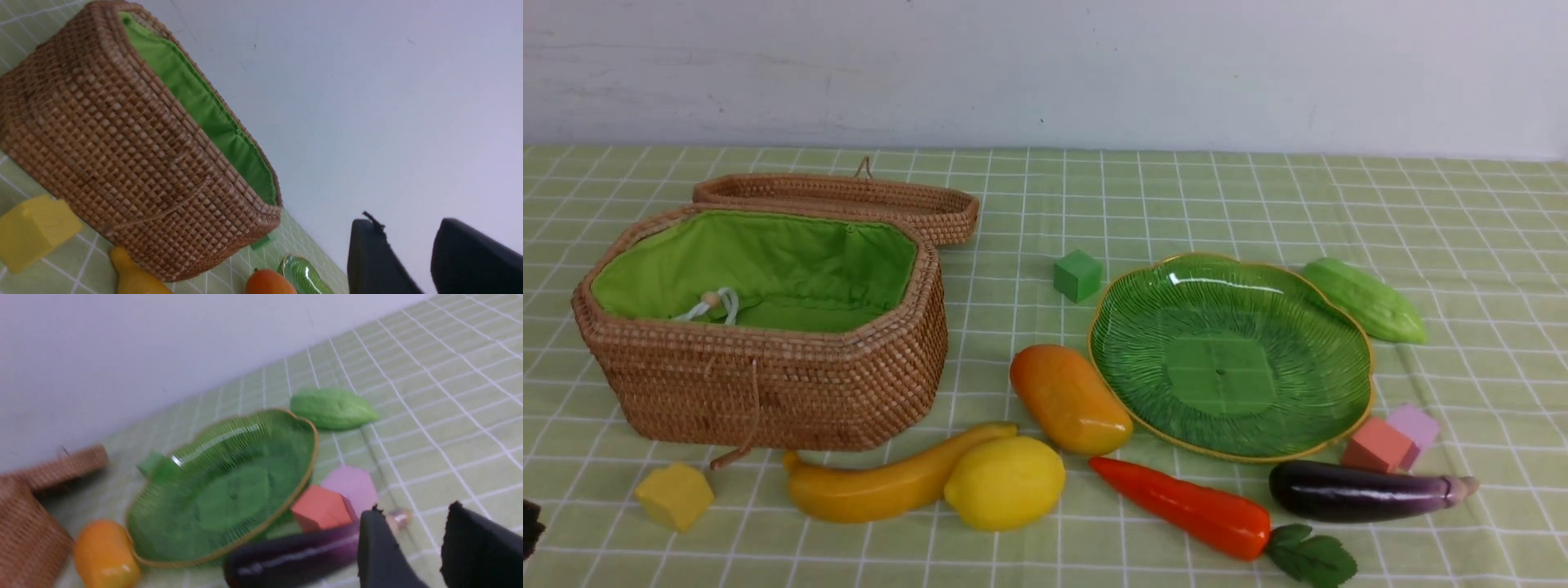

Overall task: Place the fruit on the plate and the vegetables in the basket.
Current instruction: Grab a lemon with your left arm and place it on the plate on the right

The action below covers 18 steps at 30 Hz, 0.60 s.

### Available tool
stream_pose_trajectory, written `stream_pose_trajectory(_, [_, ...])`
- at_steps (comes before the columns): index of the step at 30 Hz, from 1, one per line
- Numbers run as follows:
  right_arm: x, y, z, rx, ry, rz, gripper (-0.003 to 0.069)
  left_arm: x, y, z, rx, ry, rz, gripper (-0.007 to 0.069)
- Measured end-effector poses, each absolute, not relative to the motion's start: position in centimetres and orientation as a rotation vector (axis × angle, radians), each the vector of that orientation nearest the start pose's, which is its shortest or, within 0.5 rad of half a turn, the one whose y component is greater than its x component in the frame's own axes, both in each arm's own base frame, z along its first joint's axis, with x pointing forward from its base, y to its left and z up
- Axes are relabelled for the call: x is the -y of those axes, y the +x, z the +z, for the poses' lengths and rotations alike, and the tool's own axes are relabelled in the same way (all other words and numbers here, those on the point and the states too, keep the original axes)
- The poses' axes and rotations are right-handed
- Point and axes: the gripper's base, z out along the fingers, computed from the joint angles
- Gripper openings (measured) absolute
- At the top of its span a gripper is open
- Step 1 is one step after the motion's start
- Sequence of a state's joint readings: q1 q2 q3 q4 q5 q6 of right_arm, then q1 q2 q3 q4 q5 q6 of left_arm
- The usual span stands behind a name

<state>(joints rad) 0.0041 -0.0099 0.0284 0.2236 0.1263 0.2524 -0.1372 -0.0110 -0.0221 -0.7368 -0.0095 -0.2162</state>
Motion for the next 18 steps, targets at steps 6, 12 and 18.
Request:
stream_pose_trajectory(6, [-0.2,5.6,20.6,-1.488,0.505,0.56,0.0218,1.7,4.1,27.1,-1.47,-0.331,-0.789,-0.0001])
stream_pose_trajectory(12, [-1.2,4.8,26.9,-1.632,0.342,0.554,0.0125,3.3,6.5,31.4,-1.771,-0.098,-0.666,-0.0013])
stream_pose_trajectory(18, [-2.5,4.2,33.3,-1.895,0.039,0.489,0.0092,4.8,10.8,33.5,-2.068,0.145,-0.594,-0.0013])
